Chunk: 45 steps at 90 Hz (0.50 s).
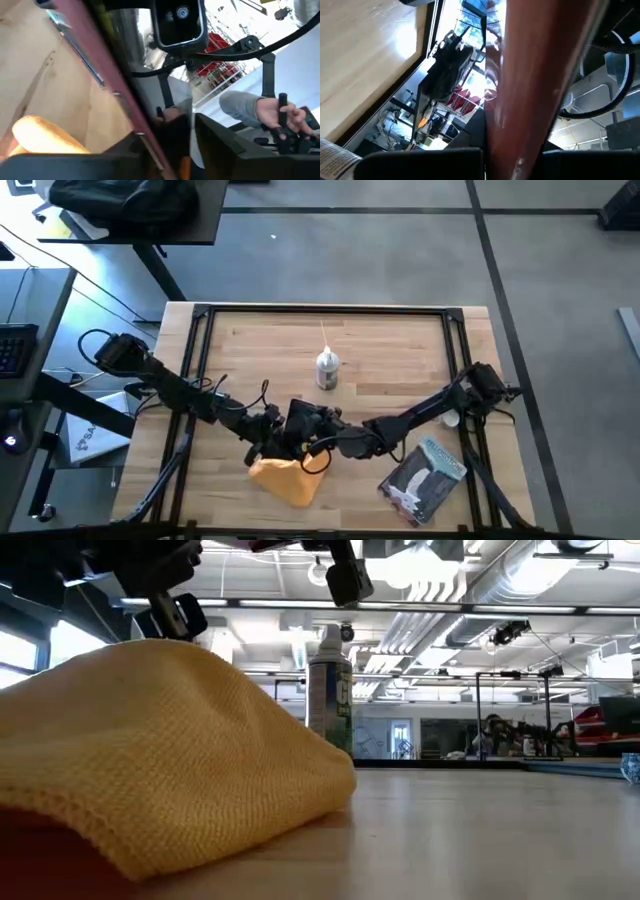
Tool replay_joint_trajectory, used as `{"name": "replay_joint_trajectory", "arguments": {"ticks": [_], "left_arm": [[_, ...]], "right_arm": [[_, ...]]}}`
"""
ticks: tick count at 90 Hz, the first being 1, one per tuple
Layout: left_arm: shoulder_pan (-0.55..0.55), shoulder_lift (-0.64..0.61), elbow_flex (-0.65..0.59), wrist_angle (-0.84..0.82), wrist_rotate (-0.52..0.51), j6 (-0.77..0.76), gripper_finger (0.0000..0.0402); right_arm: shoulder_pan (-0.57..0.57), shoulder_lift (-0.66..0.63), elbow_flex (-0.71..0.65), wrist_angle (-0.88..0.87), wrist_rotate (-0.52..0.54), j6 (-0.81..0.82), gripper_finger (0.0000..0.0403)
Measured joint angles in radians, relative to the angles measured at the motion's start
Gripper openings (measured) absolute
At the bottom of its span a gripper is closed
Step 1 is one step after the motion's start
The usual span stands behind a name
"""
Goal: Apply microfiber cloth
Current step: Wipe the phone with the microfiber towel
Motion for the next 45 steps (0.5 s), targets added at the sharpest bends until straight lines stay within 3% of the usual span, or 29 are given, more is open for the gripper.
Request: {"name": "replay_joint_trajectory", "arguments": {"ticks": [10,24,45], "left_arm": [[0.000,0.000,0.000,0.004,-0.017,-0.044,0.0024],[0.000,0.000,0.000,0.004,-0.024,-0.052,0.0026],[0.002,0.000,0.000,0.008,-0.053,-0.040,0.0040]], "right_arm": [[0.004,-0.001,0.001,0.002,-0.014,-0.014,0.0005],[0.008,-0.001,0.001,-0.003,-0.019,-0.010,0.0014],[0.013,-0.001,-0.001,-0.016,-0.006,0.041,0.0086]]}}
